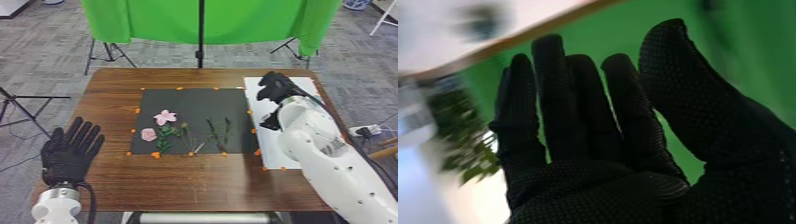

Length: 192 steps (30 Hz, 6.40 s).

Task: Arrange flowers

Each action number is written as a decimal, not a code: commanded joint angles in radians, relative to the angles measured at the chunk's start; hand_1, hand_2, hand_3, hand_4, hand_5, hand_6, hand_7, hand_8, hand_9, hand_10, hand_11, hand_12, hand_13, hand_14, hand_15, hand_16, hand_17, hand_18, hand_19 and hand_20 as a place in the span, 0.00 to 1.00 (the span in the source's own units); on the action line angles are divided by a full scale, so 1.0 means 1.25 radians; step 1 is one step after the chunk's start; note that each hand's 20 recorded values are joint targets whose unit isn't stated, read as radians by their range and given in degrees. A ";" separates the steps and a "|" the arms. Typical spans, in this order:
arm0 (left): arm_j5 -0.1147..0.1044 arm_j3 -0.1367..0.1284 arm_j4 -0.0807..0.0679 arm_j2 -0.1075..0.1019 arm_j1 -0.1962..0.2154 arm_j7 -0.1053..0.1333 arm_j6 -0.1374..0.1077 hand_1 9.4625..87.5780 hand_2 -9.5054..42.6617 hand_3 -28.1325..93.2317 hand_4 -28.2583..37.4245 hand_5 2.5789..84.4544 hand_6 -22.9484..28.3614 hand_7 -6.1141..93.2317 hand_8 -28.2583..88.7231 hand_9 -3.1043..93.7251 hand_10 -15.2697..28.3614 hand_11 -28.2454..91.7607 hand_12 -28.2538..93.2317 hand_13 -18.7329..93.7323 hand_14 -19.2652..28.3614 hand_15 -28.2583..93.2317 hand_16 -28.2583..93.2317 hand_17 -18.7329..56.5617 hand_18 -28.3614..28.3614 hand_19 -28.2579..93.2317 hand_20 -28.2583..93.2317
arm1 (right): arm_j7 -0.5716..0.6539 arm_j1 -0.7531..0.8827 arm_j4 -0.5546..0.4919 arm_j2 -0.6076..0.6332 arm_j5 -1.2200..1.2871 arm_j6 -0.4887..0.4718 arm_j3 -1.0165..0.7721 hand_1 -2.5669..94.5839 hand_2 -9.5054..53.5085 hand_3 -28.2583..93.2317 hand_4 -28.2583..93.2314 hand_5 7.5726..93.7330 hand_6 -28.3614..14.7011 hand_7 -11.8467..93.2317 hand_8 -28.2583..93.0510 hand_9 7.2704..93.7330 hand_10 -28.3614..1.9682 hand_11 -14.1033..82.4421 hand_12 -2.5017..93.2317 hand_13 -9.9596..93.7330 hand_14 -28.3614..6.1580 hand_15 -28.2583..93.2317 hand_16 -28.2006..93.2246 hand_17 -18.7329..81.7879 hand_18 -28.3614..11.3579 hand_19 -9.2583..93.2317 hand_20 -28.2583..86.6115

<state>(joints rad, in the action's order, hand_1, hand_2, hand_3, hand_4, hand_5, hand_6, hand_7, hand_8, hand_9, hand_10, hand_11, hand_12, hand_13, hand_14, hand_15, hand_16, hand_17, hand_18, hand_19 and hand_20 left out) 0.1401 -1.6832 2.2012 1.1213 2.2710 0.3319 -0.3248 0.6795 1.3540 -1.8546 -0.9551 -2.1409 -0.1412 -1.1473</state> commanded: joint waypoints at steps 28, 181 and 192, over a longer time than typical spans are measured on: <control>0.005 0.000 0.008 0.015 0.020 -0.018 -0.025 0.21 0.50 0.86 0.00 0.50 0.60 0.20 0.16 0.39 0.66 0.38 0.32 0.40 0.69 0.48 0.20 0.19 0.72 0.46 0.36 | 0.091 0.187 0.112 0.107 -0.035 0.009 -0.150 0.63 0.00 0.85 0.00 0.65 0.60 0.27 0.13 0.66 0.46 0.32 0.20 0.66 0.49 0.48 0.42 0.44 0.19 0.86 0.56; -0.016 0.001 0.005 0.007 0.011 -0.029 -0.016 0.21 0.50 0.86 0.00 0.50 0.60 0.19 0.16 0.39 0.67 0.38 0.31 0.40 0.69 0.48 0.19 0.18 0.72 0.46 0.36 | -0.268 -0.235 0.060 -0.003 -0.076 0.055 0.442 0.69 0.00 0.85 0.01 0.78 0.62 0.36 0.24 0.86 0.57 0.26 0.46 0.76 0.59 0.51 0.55 0.47 0.19 0.90 0.59; -0.013 -0.007 0.006 0.014 0.021 -0.038 -0.010 0.21 0.50 0.86 0.00 0.50 0.61 0.19 0.16 0.39 0.66 0.38 0.32 0.40 0.69 0.48 0.19 0.19 0.72 0.46 0.36 | -0.263 -0.211 0.062 -0.017 -0.123 -0.007 0.430 0.69 0.00 0.85 0.00 0.74 0.63 0.32 0.23 0.82 0.58 0.22 0.40 0.73 0.59 0.48 0.55 0.46 0.20 0.88 0.61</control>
<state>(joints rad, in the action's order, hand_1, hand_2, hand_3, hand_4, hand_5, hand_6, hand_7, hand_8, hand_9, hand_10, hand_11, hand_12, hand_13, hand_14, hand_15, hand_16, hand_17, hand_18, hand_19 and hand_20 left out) 0.1154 -1.6838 2.2130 1.1304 2.2773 0.2975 -0.3468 0.3362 1.0648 -1.7594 -0.9800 -2.2846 -0.0933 -0.5909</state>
